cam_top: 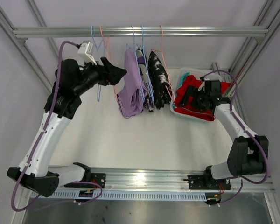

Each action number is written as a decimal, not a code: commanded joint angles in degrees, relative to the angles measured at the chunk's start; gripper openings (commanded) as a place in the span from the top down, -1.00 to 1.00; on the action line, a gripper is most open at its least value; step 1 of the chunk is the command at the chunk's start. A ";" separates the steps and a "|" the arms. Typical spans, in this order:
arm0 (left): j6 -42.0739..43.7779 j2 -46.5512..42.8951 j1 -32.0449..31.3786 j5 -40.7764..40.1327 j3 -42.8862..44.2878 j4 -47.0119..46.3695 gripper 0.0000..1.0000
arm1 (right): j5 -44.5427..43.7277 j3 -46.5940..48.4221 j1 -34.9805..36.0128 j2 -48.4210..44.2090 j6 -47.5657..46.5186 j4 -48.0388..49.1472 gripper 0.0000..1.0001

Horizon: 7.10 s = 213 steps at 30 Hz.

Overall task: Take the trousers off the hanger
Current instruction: Pick up the hanger from the clothesline, then remove the trousers from the hanger.

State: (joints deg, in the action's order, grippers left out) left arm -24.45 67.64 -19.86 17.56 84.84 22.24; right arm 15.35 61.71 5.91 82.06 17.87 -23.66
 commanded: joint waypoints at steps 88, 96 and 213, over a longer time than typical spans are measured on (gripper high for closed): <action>-4.66 -7.87 -11.08 -17.39 -12.15 -19.78 0.99 | -1.47 -0.54 2.00 -3.57 -1.87 0.37 -0.99; 0.18 -12.08 -16.00 -27.13 -16.72 -18.02 0.99 | -3.75 0.42 2.70 -6.29 -2.66 -1.47 -0.99; 5.99 -14.90 -22.68 -43.58 -25.16 -17.41 0.99 | -55.70 2.63 62.46 13.84 -35.18 60.58 1.00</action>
State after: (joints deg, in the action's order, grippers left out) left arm -20.27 53.87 -42.04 -25.36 58.81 9.21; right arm -39.62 62.04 68.12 100.22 -17.85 36.62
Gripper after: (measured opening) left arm 0.014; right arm 0.044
